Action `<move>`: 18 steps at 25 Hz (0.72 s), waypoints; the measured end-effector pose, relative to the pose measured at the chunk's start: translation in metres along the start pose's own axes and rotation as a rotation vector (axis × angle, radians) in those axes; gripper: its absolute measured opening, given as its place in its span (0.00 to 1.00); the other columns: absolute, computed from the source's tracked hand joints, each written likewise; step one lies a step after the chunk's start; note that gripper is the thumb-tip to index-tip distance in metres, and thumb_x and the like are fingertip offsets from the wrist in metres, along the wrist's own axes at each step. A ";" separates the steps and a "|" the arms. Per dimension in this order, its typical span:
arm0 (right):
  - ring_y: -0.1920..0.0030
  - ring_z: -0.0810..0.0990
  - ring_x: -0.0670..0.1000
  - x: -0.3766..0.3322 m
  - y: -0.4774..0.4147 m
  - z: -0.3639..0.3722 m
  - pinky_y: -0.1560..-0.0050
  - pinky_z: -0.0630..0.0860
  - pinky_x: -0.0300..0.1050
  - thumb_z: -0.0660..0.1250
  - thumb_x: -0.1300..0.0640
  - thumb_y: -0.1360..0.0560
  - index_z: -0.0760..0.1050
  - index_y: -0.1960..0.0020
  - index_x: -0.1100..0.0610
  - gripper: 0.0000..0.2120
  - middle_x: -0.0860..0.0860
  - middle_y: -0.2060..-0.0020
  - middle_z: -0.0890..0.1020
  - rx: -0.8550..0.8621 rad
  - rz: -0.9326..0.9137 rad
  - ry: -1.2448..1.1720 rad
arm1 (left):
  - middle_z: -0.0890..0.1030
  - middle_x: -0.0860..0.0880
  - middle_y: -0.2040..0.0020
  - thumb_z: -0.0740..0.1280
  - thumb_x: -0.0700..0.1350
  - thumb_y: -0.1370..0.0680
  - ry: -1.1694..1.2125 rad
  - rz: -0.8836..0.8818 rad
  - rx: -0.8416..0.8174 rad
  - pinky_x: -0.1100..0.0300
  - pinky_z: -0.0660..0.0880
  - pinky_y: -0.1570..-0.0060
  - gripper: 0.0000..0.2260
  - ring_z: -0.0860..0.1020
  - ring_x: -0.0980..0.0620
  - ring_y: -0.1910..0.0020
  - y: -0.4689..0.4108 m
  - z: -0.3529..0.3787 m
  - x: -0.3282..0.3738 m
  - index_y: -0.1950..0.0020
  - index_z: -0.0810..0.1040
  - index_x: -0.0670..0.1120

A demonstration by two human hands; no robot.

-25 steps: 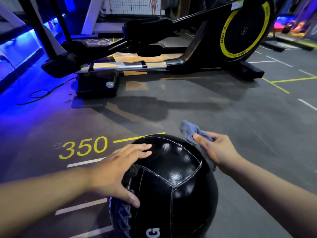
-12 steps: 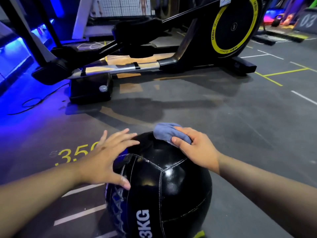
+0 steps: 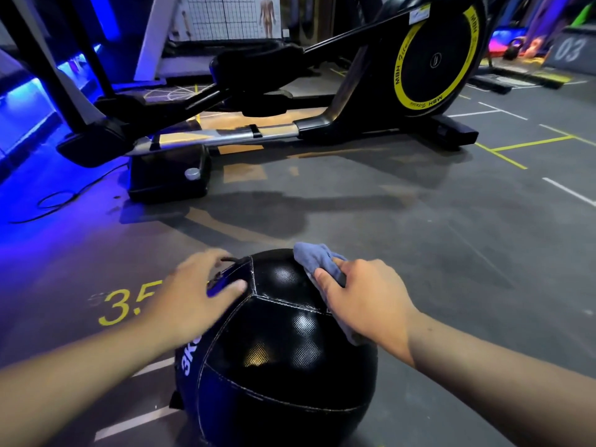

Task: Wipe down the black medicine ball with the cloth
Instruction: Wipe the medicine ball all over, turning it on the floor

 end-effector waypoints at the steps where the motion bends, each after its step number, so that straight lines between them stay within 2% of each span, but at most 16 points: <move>1: 0.54 0.81 0.61 -0.001 0.001 -0.001 0.62 0.68 0.44 0.55 0.36 0.23 0.78 0.52 0.54 0.23 0.56 0.59 0.84 -0.004 -0.001 0.009 | 0.72 0.59 0.35 0.67 0.69 0.32 0.005 0.025 -0.109 0.56 0.70 0.38 0.32 0.72 0.56 0.35 0.010 0.008 0.014 0.31 0.69 0.58; 3: 0.53 0.81 0.60 -0.001 0.002 0.000 0.60 0.70 0.45 0.55 0.37 0.23 0.78 0.48 0.52 0.22 0.55 0.57 0.84 0.006 -0.008 0.008 | 0.63 0.63 0.29 0.62 0.79 0.39 -0.094 0.063 -0.245 0.56 0.65 0.33 0.47 0.64 0.59 0.30 0.022 0.018 0.026 0.25 0.59 0.59; 5: 0.50 0.81 0.58 0.000 0.003 0.005 0.54 0.73 0.45 0.57 0.39 0.23 0.77 0.43 0.48 0.18 0.52 0.53 0.84 0.037 -0.042 -0.064 | 0.59 0.64 0.27 0.61 0.82 0.44 -0.186 0.071 -0.259 0.55 0.65 0.31 0.54 0.62 0.59 0.28 0.025 0.016 0.025 0.23 0.54 0.60; 9: 0.41 0.78 0.49 -0.001 -0.002 0.019 0.39 0.72 0.40 0.66 0.48 0.23 0.77 0.37 0.47 0.15 0.46 0.46 0.81 0.087 -0.245 -0.445 | 0.59 0.65 0.28 0.62 0.83 0.48 -0.176 0.079 -0.246 0.56 0.66 0.33 0.56 0.61 0.60 0.29 0.027 0.016 0.024 0.25 0.56 0.61; 11: 0.43 0.78 0.44 0.001 -0.012 0.024 0.40 0.70 0.34 0.68 0.53 0.24 0.79 0.41 0.48 0.12 0.41 0.48 0.80 0.036 -0.309 -0.561 | 0.59 0.66 0.30 0.64 0.82 0.48 -0.141 0.076 -0.243 0.58 0.66 0.34 0.56 0.61 0.60 0.29 0.028 0.018 0.025 0.25 0.57 0.61; 13: 0.44 0.77 0.40 0.007 -0.025 0.029 0.41 0.69 0.31 0.68 0.52 0.24 0.80 0.43 0.45 0.10 0.40 0.48 0.81 -0.050 -0.259 -0.611 | 0.58 0.66 0.30 0.63 0.82 0.48 -0.119 0.067 -0.236 0.59 0.66 0.36 0.55 0.61 0.60 0.29 0.026 0.018 0.028 0.25 0.56 0.62; 16: 0.44 0.78 0.39 0.020 -0.041 0.036 0.38 0.71 0.39 0.66 0.45 0.25 0.79 0.42 0.41 0.12 0.39 0.45 0.82 -0.151 -0.133 -0.624 | 0.59 0.66 0.29 0.64 0.81 0.47 -0.118 0.074 -0.226 0.59 0.66 0.37 0.54 0.62 0.59 0.30 0.022 0.023 0.032 0.25 0.56 0.62; 18: 0.44 0.79 0.41 0.022 -0.041 0.036 0.37 0.72 0.44 0.65 0.44 0.25 0.79 0.42 0.42 0.12 0.39 0.45 0.82 -0.143 -0.114 -0.594 | 0.59 0.65 0.29 0.66 0.80 0.47 -0.106 0.072 -0.237 0.59 0.66 0.37 0.54 0.62 0.58 0.30 0.020 0.027 0.033 0.25 0.57 0.61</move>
Point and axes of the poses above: each hand's wrist, its own y-axis away from the middle knuckle, its own z-axis out of the palm, x = y × z, the point moved 6 cm from there along -y, towards the middle knuckle
